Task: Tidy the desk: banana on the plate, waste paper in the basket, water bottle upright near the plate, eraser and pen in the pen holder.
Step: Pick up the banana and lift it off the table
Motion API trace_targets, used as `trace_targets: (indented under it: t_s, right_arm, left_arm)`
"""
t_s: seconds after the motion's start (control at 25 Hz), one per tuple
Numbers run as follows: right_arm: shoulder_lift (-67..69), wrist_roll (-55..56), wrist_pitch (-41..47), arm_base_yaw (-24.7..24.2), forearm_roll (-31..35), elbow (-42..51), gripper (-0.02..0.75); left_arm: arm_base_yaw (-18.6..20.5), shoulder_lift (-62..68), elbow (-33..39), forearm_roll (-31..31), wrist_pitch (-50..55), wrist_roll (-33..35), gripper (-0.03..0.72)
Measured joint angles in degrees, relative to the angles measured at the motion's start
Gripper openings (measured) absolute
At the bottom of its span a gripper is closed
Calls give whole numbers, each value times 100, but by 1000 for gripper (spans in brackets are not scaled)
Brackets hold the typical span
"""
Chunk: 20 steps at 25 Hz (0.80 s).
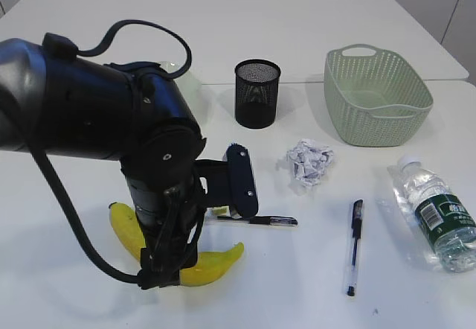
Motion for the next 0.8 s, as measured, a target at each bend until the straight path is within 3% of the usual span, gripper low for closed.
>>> trace_targets:
  t_s: [0.8]
  right_arm:
    - [0,0,0,0,-4,0,305]
  left_arm:
    - [26,123,0,-555,-10,0,549]
